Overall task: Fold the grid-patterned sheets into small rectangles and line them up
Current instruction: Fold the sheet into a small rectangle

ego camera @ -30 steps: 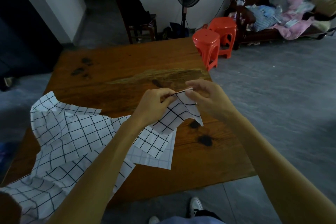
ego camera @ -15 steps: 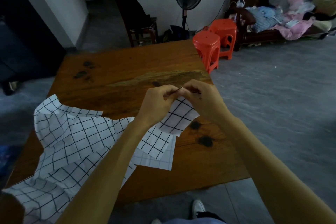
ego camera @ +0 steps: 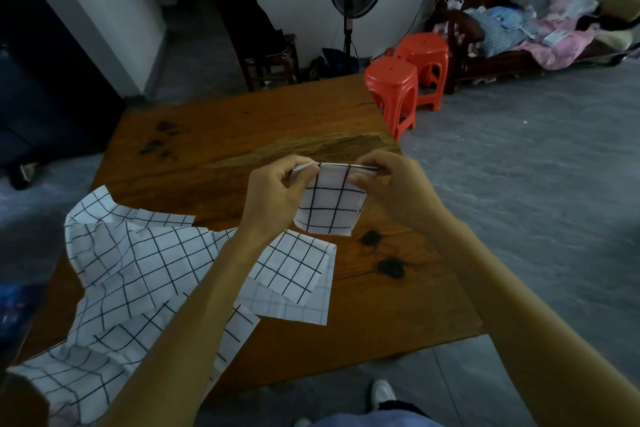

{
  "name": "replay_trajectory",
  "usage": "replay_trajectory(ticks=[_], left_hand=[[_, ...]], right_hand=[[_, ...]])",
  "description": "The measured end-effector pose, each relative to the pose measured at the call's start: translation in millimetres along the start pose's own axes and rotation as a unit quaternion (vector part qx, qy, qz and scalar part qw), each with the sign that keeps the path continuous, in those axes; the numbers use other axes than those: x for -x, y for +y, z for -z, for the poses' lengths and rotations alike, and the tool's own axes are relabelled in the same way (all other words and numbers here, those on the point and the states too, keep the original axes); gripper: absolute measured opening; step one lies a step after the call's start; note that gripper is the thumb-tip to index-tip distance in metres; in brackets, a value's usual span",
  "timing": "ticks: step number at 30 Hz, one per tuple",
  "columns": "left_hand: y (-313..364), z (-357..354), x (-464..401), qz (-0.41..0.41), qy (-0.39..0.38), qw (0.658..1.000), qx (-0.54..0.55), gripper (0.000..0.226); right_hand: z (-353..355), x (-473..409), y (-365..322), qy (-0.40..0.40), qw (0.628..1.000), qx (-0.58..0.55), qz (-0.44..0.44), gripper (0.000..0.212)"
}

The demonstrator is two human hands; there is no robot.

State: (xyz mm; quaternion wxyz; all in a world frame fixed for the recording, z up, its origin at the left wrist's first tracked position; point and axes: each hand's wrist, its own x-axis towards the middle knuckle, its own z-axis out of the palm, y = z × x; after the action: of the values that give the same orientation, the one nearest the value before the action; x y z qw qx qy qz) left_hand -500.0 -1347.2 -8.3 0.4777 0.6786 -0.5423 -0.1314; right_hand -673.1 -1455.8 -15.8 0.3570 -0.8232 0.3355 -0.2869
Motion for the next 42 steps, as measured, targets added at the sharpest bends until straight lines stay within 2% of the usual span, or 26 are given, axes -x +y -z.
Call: replay_trajectory(ticks=[7, 15, 22, 32, 34, 39, 42], left_hand=[[-6, 2, 2, 0.012, 0.001, 1.0, 0.012, 0.008], [-2, 9, -5, -0.023, -0.016, 0.998, -0.055, 0.019], [-4, 10, -6, -0.036, -0.026, 0.998, -0.053, 0.01], [-6, 8, -3, -0.04, -0.006, 0.999, -0.019, 0.01], [-5, 5, -2, -0.046, 0.002, 0.999, -0.023, 0.009], [-2, 0, -6, -0.064, 0.004, 0.997, -0.039, 0.014], [-3, 1, -7, -0.078, 0.002, 0.995, -0.059, 0.014]], right_hand=[[-3, 1, 7, 0.023, 0.999, -0.039, -0.001, 0.008], [-3, -3, 6, 0.009, 1.0, -0.022, 0.003, 0.006], [1, -3, 2, 0.014, 1.0, -0.025, -0.004, 0.012], [3, -3, 5, 0.017, 0.999, -0.042, -0.022, 0.016], [5, -2, 1, 0.027, 0.999, -0.02, -0.02, 0.02], [1, -4, -5, 0.057, 0.995, 0.074, 0.037, 0.052], [3, -5, -4, 0.056, 0.986, 0.144, 0.066, 0.051]])
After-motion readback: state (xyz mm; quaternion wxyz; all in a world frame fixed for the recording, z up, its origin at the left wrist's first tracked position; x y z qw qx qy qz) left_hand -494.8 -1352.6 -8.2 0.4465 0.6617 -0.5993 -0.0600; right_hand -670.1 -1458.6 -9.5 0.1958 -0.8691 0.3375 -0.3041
